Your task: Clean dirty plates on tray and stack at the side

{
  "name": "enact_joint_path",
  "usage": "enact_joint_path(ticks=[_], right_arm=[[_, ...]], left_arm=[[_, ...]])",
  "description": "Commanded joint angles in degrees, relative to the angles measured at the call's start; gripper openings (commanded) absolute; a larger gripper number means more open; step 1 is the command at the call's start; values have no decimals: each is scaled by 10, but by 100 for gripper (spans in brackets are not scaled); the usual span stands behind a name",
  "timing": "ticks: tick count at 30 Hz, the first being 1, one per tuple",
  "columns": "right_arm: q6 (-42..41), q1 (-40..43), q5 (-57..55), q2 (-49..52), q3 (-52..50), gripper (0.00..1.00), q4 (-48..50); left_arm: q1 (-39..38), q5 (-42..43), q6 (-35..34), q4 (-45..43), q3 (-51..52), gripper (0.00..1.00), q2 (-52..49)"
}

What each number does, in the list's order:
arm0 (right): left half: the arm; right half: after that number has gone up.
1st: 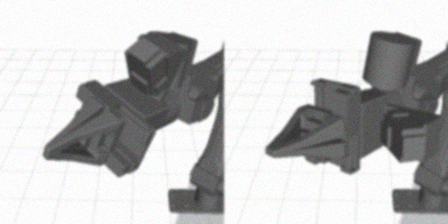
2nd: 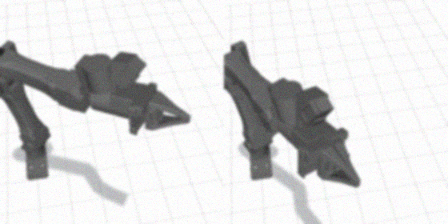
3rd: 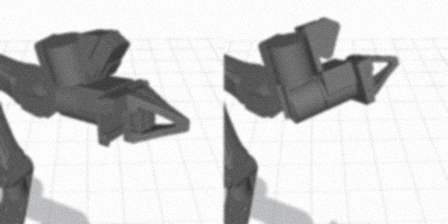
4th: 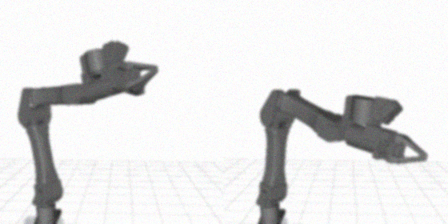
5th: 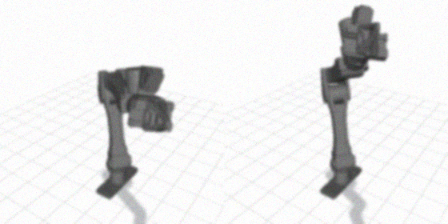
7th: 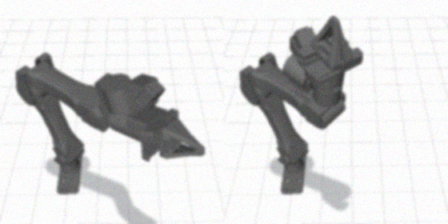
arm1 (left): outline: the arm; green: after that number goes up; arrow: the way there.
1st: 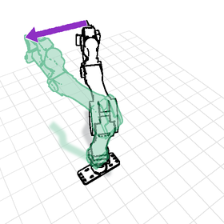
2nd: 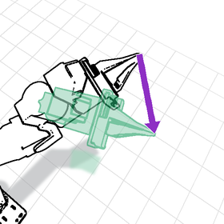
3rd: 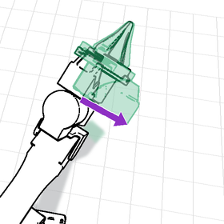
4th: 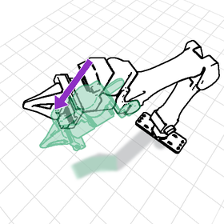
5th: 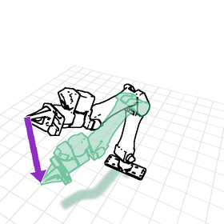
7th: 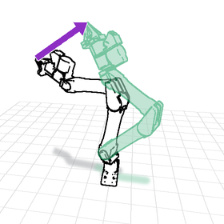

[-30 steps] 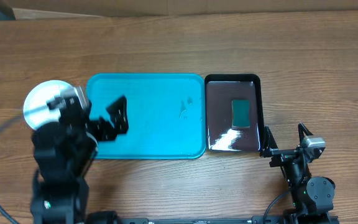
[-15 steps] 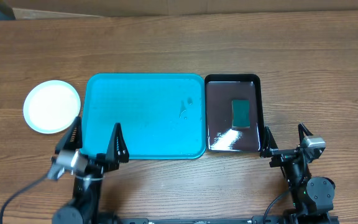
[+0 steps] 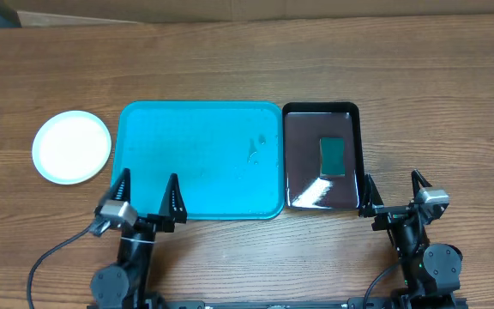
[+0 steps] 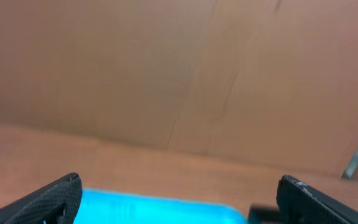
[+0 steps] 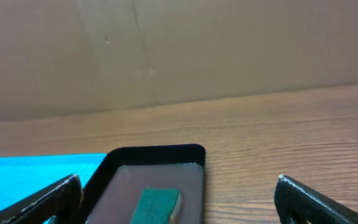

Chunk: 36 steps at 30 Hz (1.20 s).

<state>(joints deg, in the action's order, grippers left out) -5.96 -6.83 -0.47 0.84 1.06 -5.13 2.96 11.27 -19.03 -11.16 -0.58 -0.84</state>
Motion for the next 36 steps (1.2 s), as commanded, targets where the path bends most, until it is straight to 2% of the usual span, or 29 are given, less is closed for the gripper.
enact_joint_path(ticks=[1, 3, 4, 36], right_arm=[[-2, 2, -8, -5, -6, 100, 4], [-2, 2, -8, -5, -6, 100, 4], [-2, 2, -8, -5, -6, 100, 4], [-2, 2, -8, -5, -6, 100, 4]], left_arm=[[-4, -19, 17, 68, 3, 100, 7], [-4, -23, 19, 142, 3, 100, 7], [-4, -27, 19, 149, 3, 100, 6], [-4, -28, 19, 148, 3, 99, 6]])
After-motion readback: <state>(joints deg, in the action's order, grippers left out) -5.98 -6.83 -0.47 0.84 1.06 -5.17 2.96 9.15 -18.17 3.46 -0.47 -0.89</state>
